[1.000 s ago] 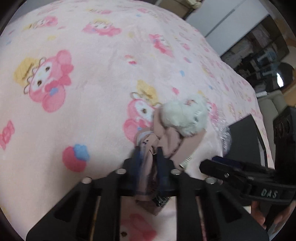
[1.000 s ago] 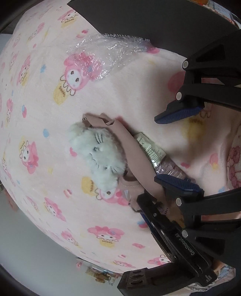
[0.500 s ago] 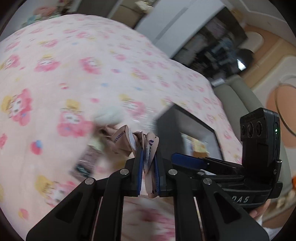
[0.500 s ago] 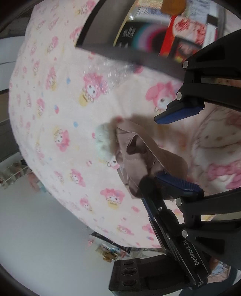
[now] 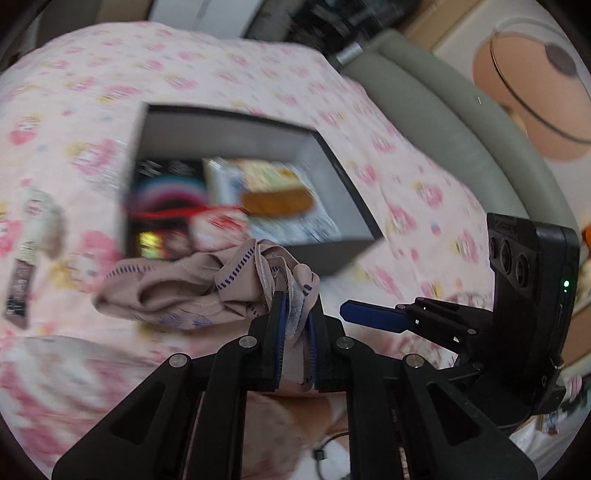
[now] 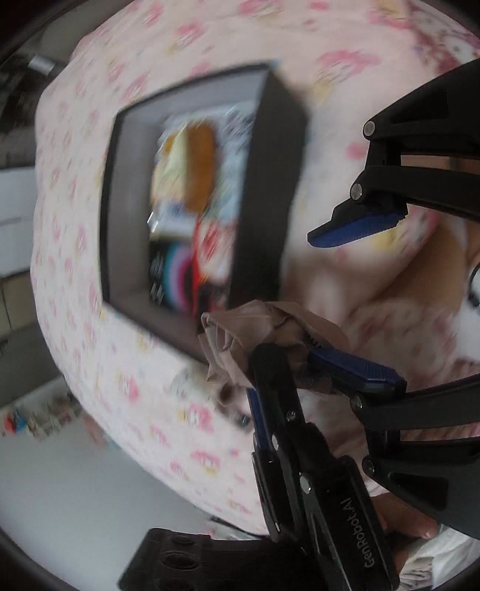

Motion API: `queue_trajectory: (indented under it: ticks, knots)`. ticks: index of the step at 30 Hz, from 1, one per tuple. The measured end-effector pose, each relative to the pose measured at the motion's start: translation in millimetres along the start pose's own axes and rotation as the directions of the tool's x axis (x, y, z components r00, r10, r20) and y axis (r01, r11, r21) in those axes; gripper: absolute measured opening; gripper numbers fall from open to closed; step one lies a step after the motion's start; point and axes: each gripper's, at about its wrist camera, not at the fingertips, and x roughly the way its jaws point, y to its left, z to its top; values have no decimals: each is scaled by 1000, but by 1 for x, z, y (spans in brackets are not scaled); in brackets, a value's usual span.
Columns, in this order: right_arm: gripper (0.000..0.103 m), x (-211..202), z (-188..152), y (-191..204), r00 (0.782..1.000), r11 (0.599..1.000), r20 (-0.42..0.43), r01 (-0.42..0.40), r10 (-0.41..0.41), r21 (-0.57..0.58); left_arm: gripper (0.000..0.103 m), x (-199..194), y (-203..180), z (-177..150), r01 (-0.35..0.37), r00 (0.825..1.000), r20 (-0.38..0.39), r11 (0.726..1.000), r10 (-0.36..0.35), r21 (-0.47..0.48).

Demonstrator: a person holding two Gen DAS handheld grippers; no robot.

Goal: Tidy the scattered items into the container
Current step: 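Lift the pink socks with the left gripper and carry toward the box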

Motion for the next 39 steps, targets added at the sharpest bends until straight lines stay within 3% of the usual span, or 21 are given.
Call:
queue_trajectory:
  ticks: [5, 10, 14, 19, 24, 27, 29, 33, 35, 37, 39]
  knots:
    - [53, -3, -25, -43, 1000, 993, -18, 11, -9, 118, 15, 44, -24, -4, 1, 994, -107, 999, 3, 39]
    - [53, 6, -35, -60, 999, 986, -37, 28, -22, 163, 42, 31, -12, -1, -27, 998, -62, 999, 28, 19]
    - [53, 15, -31, -57, 999, 987, -41, 4, 3, 161, 43, 27, 12, 3, -52, 998, -43, 998, 50, -44]
    - [53, 28, -25, -58, 997, 982, -48, -51, 60, 180, 47, 52, 43, 2, -149, 985, -99, 982, 138, -114]
    - [53, 33, -29, -59, 983, 964, -50, -163, 177, 210, 59, 78, 57, 5, -111, 987, -132, 981, 90, -162]
    - [53, 33, -28, -53, 974, 957, -30, -215, 225, 195, 59, 90, 54, 5, -142, 979, -166, 980, 118, -141]
    - [62, 36, -27, -48, 974, 961, -25, -218, 225, 173, 59, 91, 52, 4, -130, 981, -161, 983, 109, -131]
    - [61, 55, -27, -44, 975, 964, -58, -200, 214, 177, 59, 84, 57, 2, -103, 987, -136, 981, 81, -165]
    - [53, 53, -27, -53, 987, 967, -41, -146, 158, 209, 59, 77, 57, 1, -100, 991, -109, 980, 82, -172]
    - [53, 40, -26, -66, 994, 968, 11, -105, 105, 229, 59, 70, 57, -2, -98, 993, -79, 979, 85, -176]
    - [53, 24, -25, -77, 999, 969, 52, -12, -1, 247, 59, 65, 58, -3, -105, 994, -59, 976, 96, -189]
